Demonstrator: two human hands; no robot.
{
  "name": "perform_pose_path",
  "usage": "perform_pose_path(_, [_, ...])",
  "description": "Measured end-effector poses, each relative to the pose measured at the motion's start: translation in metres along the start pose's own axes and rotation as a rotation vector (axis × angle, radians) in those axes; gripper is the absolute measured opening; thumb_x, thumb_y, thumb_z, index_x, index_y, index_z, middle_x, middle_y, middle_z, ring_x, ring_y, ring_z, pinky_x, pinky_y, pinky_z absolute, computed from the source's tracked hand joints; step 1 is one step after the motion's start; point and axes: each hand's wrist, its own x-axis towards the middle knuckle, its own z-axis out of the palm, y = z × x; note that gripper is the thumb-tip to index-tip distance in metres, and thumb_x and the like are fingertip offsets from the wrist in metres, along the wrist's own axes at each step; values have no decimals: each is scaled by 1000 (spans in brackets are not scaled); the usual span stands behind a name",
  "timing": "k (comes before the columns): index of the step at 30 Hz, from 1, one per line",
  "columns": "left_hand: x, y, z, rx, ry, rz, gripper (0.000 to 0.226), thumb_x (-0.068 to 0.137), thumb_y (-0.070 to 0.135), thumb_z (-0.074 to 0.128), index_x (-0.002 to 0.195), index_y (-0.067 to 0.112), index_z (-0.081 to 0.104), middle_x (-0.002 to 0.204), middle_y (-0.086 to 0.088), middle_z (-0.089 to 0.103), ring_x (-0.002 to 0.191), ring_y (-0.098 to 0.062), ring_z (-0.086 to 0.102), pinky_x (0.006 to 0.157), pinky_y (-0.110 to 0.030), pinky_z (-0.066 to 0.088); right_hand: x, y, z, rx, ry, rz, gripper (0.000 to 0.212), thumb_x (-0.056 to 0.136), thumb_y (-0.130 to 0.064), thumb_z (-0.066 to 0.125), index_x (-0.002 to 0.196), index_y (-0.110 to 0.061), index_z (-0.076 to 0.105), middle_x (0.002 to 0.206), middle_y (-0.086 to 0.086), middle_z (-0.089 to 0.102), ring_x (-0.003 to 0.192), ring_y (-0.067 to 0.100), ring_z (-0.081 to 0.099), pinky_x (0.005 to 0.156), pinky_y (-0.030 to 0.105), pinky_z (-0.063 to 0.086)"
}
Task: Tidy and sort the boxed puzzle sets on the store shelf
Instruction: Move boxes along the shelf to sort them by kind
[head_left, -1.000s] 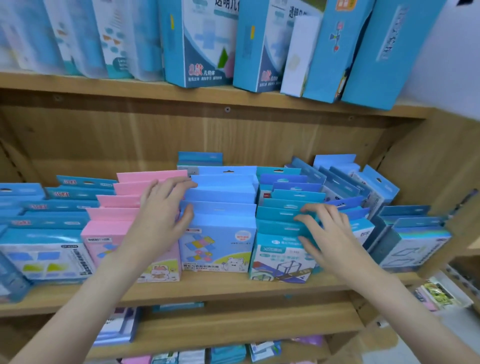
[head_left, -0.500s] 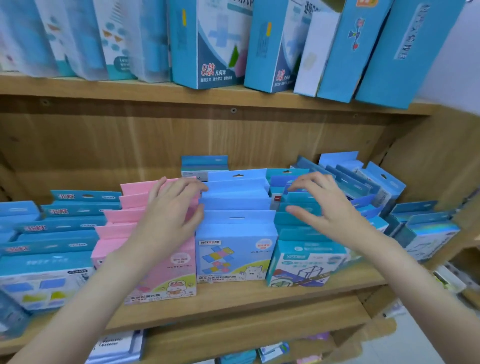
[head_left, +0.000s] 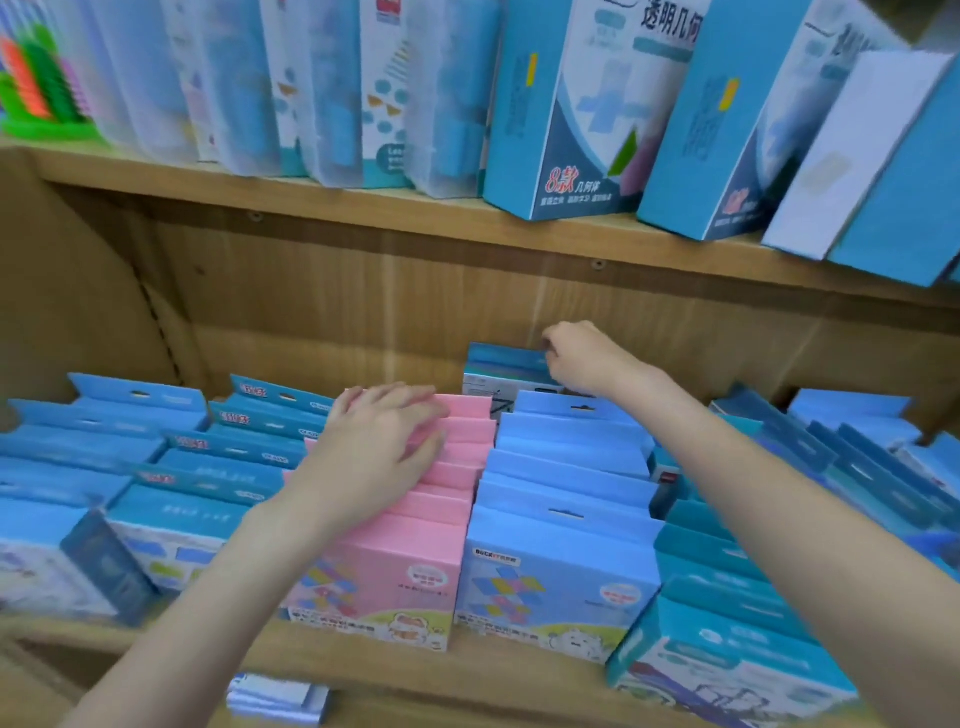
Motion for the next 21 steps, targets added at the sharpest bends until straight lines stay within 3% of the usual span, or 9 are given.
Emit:
perform_pose_path(4, [-4,2,2,-6,29,-1,67,76,56,15,116,28,61,131,8,52,124,-17,42,104,-40,21,8,-4,1,-113,32,-51,6,86,-6,53,90,-2,57,100,17,62,95,33,59,74,34,47])
perform_pose_path(9, [-3,2,1,-15,18,-11,65,79,54,14,118,30,59,131,10,51,123,-15,40,105,-42,23,5,-19,-1,-432,104,-121,22,83,6,50,100,-5,60,106,13,61,96,32,60,64,30,38])
perform_pose_path(13, [-2,2,2,-8,16,-13,62,81,53,14,118,31,59,134,11,48,125,-14,38,107,-44,21,-10,-25,-9,-464,350,-177,25,84,3,48,107,-6,50,101,14,63,90,36,61,62,34,35])
perform_pose_path(17, [2,4,2,27,-44,-29,36,96,38,32,125,33,52,142,14,38,132,-11,26,111,-46,14,-34,-22,-16,-330,590,-229,30,89,-16,57,115,-12,43,104,10,65,83,31,63,58,32,37])
perform_pose_path(21, [2,3,0,8,-69,2,49,90,44,23,126,27,52,144,8,37,134,-17,27,110,-42,18,-60,-13,-16,-215,848,-233,10,86,-9,52,95,-5,52,81,14,64,52,38,57,46,25,30])
